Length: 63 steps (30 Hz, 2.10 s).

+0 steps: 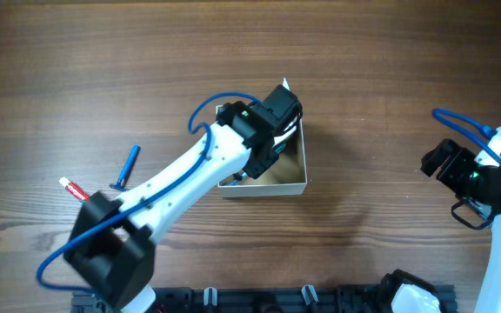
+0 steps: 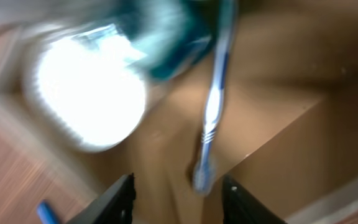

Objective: Pack container
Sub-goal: 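Carry the toothbrush with the left gripper and drop it in the box, then grasp the blue razor with the left gripper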

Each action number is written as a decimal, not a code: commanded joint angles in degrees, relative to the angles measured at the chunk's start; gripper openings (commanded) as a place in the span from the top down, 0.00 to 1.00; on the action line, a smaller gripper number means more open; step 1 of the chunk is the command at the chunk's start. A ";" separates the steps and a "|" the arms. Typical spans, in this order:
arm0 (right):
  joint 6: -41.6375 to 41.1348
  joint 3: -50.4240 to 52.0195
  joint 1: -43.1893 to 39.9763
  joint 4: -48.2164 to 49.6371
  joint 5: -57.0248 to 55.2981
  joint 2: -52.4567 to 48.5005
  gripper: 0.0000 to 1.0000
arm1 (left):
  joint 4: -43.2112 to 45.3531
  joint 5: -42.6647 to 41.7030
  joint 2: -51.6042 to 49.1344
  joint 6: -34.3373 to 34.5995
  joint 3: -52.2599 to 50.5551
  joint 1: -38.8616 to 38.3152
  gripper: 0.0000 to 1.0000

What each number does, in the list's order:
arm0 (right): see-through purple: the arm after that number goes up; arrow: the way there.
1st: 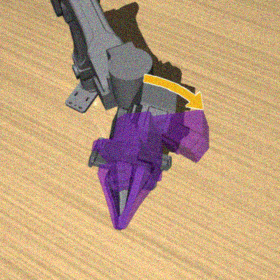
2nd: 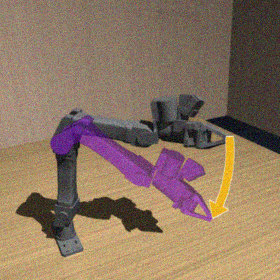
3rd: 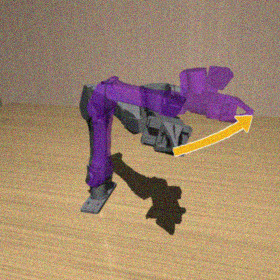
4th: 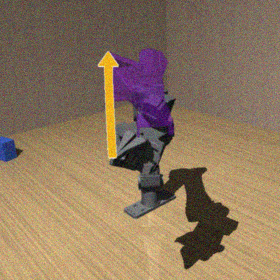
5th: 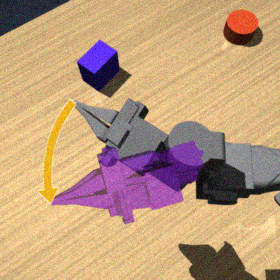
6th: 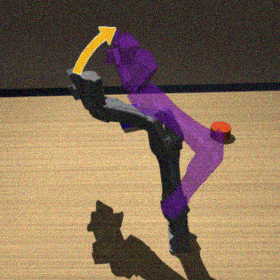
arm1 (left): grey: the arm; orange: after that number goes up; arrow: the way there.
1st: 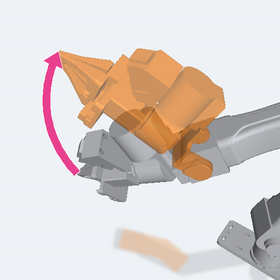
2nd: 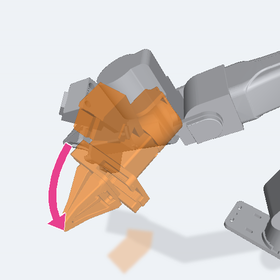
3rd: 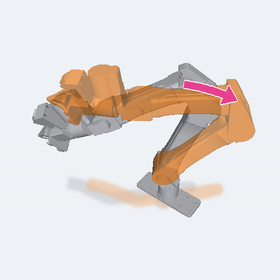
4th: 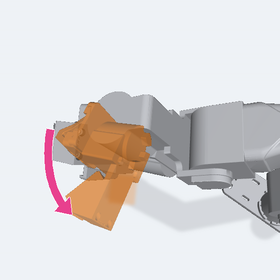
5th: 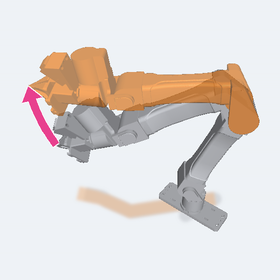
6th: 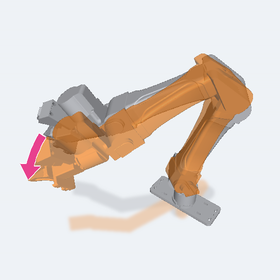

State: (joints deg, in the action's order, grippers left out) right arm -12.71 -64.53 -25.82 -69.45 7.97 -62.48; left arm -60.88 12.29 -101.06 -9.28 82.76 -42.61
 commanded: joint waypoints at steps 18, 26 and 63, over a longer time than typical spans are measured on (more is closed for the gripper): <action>1.42 -0.70 -0.17 1.29 0.87 -2.45 0.00 | 6.27 -5.44 2.27 19.78 -13.51 50.51 0.21; 1.84 -0.70 -0.17 1.29 0.87 -2.84 0.00 | 7.52 -6.97 -8.26 18.69 -13.55 50.51 0.21; 1.62 -0.66 -0.07 -0.02 1.09 -2.84 0.00 | 6.36 -12.87 -4.50 16.37 -15.47 48.83 0.96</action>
State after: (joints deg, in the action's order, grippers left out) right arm -11.66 -64.53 -25.82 -69.56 7.97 -65.10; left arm -52.93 -0.16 -108.38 6.74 65.34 7.75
